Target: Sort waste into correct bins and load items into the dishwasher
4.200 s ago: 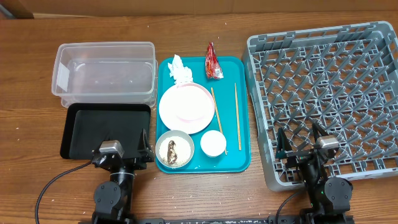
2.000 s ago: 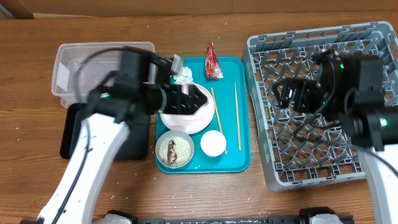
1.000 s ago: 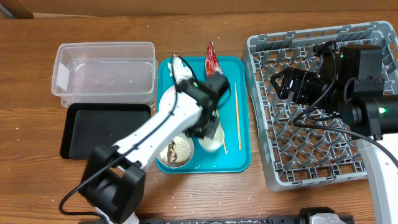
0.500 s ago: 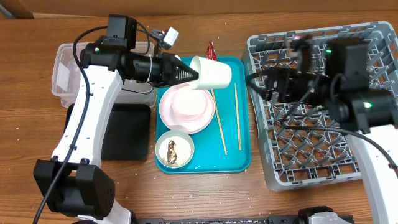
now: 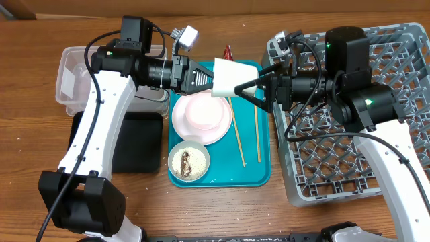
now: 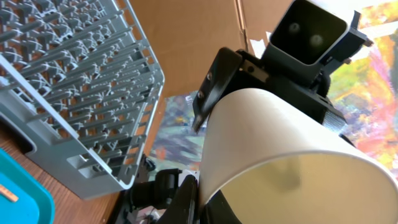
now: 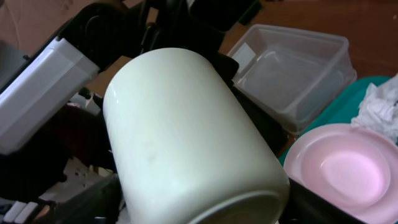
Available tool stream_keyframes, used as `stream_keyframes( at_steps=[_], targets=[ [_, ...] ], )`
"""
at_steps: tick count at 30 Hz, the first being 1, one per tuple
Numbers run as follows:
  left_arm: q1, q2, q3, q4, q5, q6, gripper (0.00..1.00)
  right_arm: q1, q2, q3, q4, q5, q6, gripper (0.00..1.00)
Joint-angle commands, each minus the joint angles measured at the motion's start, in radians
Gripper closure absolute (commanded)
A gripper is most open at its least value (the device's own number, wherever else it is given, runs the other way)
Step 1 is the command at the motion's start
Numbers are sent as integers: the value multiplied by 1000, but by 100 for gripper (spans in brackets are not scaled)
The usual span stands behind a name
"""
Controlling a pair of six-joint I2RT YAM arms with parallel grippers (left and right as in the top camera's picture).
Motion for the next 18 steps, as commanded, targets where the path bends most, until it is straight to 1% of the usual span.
stream_keyframes(
  at_steps=[1,2,4,5,6,9,12,13,14,15,16,18],
  targets=[
    [-14,1,7,2,55,29,96,4,3,26,7,-40,-14,33],
    [-18,1,7,2,53,29,94,4,3,26,6,-41,-14,34],
    [-23,1,7,2,39,29,74,4,3,26,6,-43,-14,36],
    [-26,1,7,1,24,29,67,4,1,26,6,-43,-14,37],
    [-29,1,7,1,5,29,56,3,-4,26,6,-42,-14,38],
    [-31,1,7,0,-57,28,44,-14,-27,26,-2,-22,-14,40],
    [-31,1,7,-1,-99,21,43,-48,-63,26,-50,60,-14,42],
    [-31,1,7,-3,-106,21,40,-65,-78,26,-80,105,-14,43],
    [-31,1,7,-5,-109,21,39,-78,-89,26,-105,138,-14,44],
    [-31,1,7,-4,-109,21,41,-96,-105,26,-134,179,-15,44],
    [-31,1,7,-2,-109,21,50,-111,-117,26,-154,201,-16,44],
    [-31,1,7,11,-107,21,75,-127,-135,26,-174,205,-23,43]
  ],
)
